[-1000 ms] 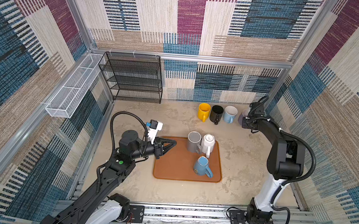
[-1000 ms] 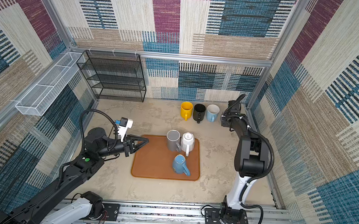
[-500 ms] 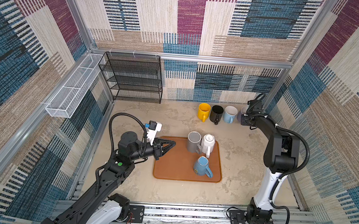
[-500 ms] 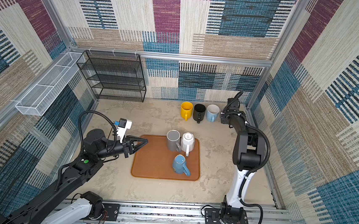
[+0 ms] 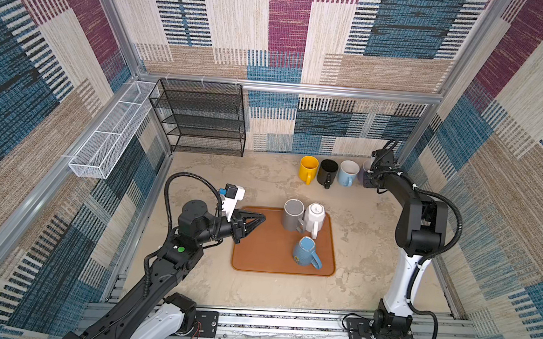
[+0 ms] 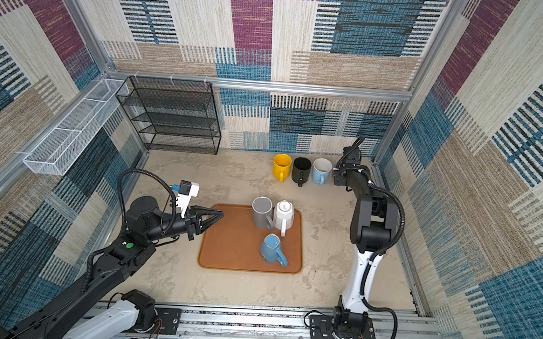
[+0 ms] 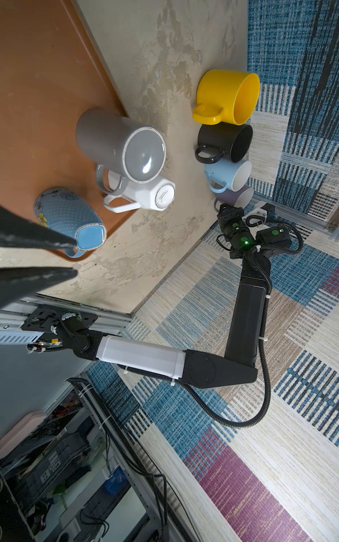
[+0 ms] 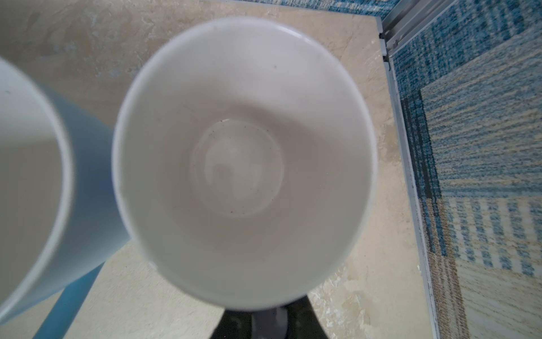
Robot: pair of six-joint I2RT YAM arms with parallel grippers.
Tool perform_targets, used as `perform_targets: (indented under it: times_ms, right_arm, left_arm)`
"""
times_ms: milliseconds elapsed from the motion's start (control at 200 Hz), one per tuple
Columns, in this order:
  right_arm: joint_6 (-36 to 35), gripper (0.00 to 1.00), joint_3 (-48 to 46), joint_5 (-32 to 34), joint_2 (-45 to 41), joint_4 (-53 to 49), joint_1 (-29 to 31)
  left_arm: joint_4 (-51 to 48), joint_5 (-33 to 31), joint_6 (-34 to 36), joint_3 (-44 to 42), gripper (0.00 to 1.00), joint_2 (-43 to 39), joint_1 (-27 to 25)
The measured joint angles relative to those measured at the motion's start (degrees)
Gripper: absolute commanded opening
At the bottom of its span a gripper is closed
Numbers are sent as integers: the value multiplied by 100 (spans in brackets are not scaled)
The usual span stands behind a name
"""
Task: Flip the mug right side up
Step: 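Lower the lavender mug upright beside the light blue mug, open right gripper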
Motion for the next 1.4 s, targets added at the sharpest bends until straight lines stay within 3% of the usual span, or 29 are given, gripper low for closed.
perform_targets:
  times_ms: [766, 1177, 1398]
  right_arm:
    - [-2, 0, 282, 0, 299, -310, 0]
    - [0, 23, 310, 0, 317, -352, 13]
    - [4, 29, 348, -2, 260, -358, 11]
  left_arm:
    - [-232, -127, 103, 13, 14, -79, 0]
    - [-227, -122, 101, 44, 14, -28, 2]
    - [-229, -122, 101, 66, 15, -9, 0]
